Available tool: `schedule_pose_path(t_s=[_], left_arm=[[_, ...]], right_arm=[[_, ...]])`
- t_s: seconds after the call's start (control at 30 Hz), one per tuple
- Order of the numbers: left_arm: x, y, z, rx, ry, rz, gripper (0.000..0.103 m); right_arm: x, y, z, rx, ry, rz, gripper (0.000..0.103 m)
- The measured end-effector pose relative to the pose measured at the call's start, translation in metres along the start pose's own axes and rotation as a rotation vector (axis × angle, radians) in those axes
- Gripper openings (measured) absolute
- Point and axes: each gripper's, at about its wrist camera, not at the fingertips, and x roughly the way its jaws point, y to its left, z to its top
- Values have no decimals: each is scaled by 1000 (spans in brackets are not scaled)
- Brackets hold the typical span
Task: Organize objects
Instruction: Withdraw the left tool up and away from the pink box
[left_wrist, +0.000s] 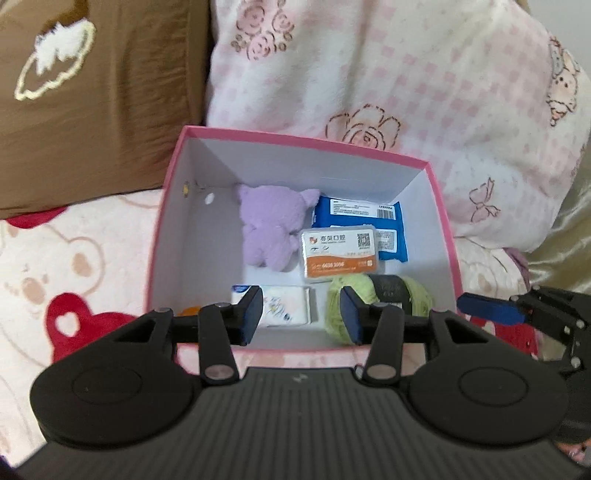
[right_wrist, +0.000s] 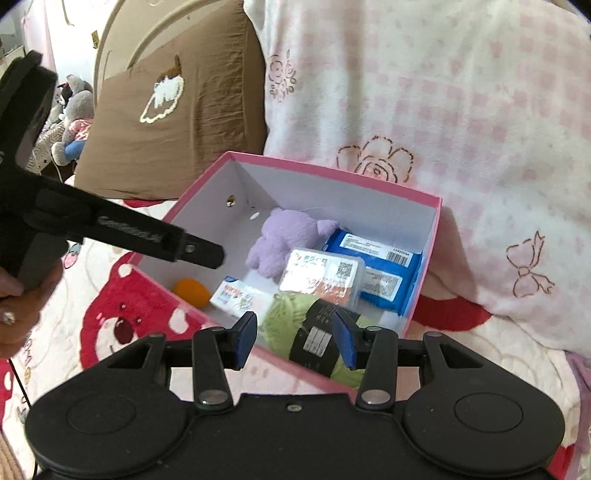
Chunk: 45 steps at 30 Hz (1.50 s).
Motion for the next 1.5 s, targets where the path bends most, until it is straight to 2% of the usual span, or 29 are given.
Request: schedule_pose_path(t_s=[0.2, 0.63, 0.8, 1.0, 1.07, 1.2, 1.27, 1.37, 1.5], left_arm=[[-33, 1, -15, 12, -12, 28, 51], [-92, 11, -57, 23, -50, 21, 63], [-103, 19, -75, 30, -47, 61, 66], [-112, 21, -93, 41, -41, 46, 72], [-114, 21, -100, 42, -41, 41, 73], [-119, 21, -109, 34, -35, 35, 77], [-120, 21, -114, 29, -31, 27, 89], [-125, 22, -121, 26, -44, 21, 98], [-129, 22, -128, 25, -40, 40, 102]], right_arm=[[-20, 9, -8, -2, -10, 0, 54], [-63, 36, -27, -11, -49, -6, 60], [-74, 46, -37, -23, -75, -33, 72], [-85, 53, -48, -12, -72, -38, 79], [-87, 55, -53, 1, -73, -47, 87], [-89, 57, -61, 29, -60, -64, 94], [-89, 58, -65, 43, -50, -75, 95], [-88, 59, -70, 70, -30, -76, 95], [-92, 63, -75, 104, -27, -85, 95]])
